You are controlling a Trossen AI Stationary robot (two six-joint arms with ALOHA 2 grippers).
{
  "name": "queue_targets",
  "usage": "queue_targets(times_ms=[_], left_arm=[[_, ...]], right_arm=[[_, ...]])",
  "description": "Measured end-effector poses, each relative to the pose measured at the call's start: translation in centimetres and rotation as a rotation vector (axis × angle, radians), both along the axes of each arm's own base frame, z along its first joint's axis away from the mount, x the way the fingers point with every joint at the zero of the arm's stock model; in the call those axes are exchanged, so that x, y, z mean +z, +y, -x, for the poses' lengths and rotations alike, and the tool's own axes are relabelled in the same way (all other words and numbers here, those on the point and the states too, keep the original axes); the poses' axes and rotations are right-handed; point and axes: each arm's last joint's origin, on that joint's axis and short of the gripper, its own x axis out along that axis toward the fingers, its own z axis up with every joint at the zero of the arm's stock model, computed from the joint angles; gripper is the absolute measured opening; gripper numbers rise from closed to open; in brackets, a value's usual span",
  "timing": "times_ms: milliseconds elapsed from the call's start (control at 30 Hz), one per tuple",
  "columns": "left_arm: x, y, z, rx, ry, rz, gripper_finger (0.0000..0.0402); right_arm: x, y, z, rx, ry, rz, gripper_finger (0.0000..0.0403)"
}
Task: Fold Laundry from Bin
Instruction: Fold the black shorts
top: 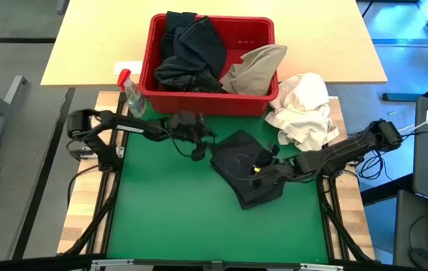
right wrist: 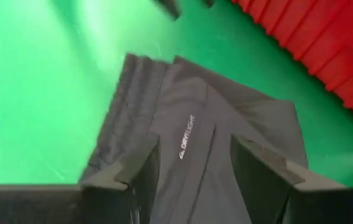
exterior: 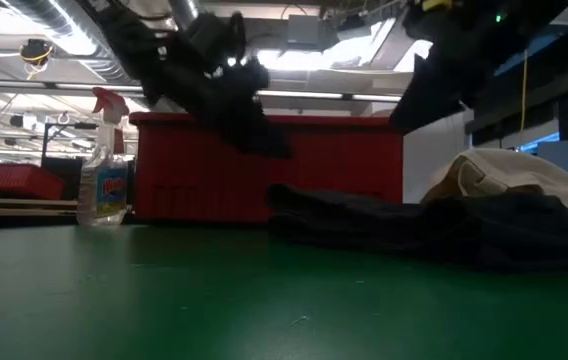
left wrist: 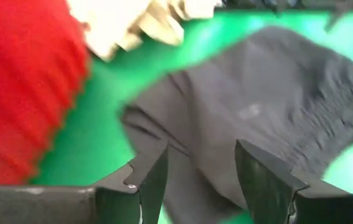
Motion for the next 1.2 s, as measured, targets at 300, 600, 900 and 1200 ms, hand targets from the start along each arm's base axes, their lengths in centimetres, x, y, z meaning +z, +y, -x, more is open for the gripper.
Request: queue_targets(times_ms=[300, 600, 900, 1200], left_arm=[[-5.5, -1.3, -1.5, -0.011, 0.144, 0.000, 0.0178], [-6.1, 1.2, -0.7, 0.343, 0.212, -0.107, 0.0178], [-5.4, -0.2, -0.3, 0.320, 0.255, -0.077, 0.0178], [-2.0, -2.8, -1.1, 0.159, 0.079, -0.093, 0.0178]], right_arm=[[-5.4, -0.6, -2.0, 0.015, 0.214, -0.079, 0.0193], [-7.9, 1.2, 0.1, -0.253, 0.334, -0.219, 0.0193], [-6.9, 5.7, 2.3, -0.412, 0.326, -0.381, 0.0193], [1.1, 5.3, 0.2, -0.235, 0.151, -0.105, 0.0193]])
